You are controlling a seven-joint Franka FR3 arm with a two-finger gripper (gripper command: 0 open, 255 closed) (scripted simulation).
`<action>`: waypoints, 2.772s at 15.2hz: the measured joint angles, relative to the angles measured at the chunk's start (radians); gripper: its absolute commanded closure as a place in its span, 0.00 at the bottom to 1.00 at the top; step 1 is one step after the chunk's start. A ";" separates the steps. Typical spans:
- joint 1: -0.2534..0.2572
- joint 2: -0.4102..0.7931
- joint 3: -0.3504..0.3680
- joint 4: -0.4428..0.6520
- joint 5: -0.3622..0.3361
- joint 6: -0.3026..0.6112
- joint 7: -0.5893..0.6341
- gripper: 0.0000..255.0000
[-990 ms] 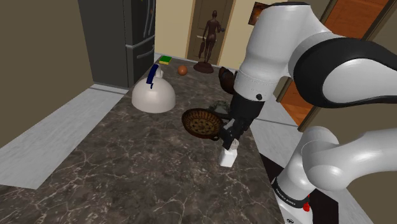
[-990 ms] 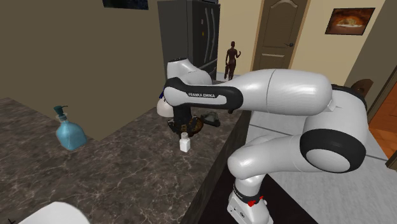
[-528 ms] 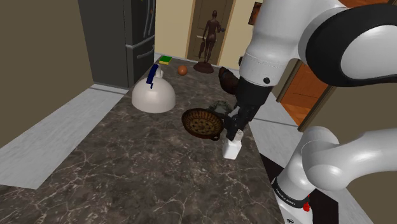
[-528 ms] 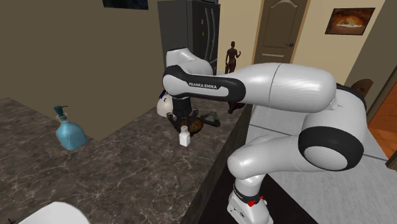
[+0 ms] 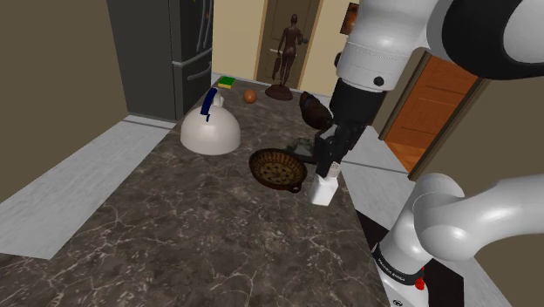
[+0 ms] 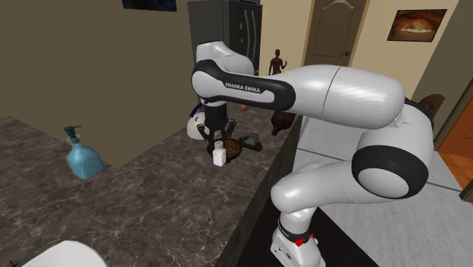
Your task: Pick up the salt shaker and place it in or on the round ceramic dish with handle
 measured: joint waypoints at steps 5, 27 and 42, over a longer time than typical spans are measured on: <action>-0.007 0.020 -0.010 0.073 -0.012 -0.053 0.003 1.00; -0.137 0.398 -0.150 0.322 -0.182 0.051 -0.201 1.00; -0.131 0.379 -0.142 0.119 -0.173 0.236 -0.203 1.00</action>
